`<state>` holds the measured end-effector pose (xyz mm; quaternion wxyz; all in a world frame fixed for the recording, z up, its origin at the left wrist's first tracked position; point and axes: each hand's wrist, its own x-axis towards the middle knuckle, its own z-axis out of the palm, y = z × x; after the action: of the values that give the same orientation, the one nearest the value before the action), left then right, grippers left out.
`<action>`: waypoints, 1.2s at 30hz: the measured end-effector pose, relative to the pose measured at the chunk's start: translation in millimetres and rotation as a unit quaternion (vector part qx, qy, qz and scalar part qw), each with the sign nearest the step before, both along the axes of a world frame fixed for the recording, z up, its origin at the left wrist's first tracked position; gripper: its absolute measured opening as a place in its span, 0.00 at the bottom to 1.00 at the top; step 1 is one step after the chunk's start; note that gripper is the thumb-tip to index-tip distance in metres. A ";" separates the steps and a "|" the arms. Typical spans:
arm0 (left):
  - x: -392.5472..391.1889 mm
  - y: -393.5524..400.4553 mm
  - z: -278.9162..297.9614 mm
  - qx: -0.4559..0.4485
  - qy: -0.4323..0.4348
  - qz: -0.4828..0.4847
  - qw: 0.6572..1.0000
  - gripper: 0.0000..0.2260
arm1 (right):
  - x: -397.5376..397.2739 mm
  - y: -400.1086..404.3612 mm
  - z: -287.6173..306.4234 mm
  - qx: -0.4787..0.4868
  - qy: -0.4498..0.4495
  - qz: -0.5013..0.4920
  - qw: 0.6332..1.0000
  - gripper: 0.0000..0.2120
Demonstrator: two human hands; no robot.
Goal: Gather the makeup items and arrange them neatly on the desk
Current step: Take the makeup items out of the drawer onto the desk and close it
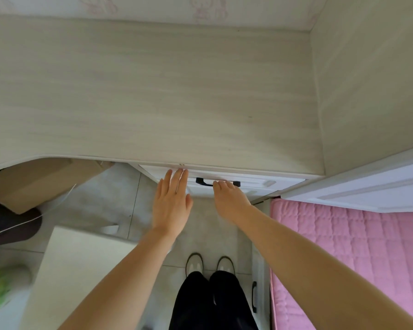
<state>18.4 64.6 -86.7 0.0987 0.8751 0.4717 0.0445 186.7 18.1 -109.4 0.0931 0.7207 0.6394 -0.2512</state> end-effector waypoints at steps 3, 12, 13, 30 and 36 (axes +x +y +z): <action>-5.6 2.4 -3.8 -0.009 0.005 -0.004 1.000 0.30 | 1.1 2.9 0.7 -0.023 0.040 -0.036 0.998 0.27; -15.4 8.7 -0.7 0.026 0.011 -0.032 0.999 0.31 | -2.7 -5.0 7.1 -0.026 0.052 -0.052 0.997 0.26; -16.1 9.3 -1.3 0.028 0.012 -0.039 0.999 0.31 | -3.5 -7.7 5.9 -0.024 0.049 -0.046 0.997 0.26; 2.0 15.7 -25.0 0.087 -0.017 -0.041 0.995 0.19 | -22.8 -49.8 3.2 0.036 0.014 -0.002 0.999 0.29; -5.2 5.0 -26.1 0.105 -0.044 -0.048 0.992 0.16 | -33.1 -67.9 -0.2 0.052 0.002 0.001 0.999 0.32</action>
<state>13.2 69.6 -112.8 0.0285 0.8993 0.4173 0.1278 153.6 -49.8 -109.6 0.0546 0.7236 0.6523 -0.2192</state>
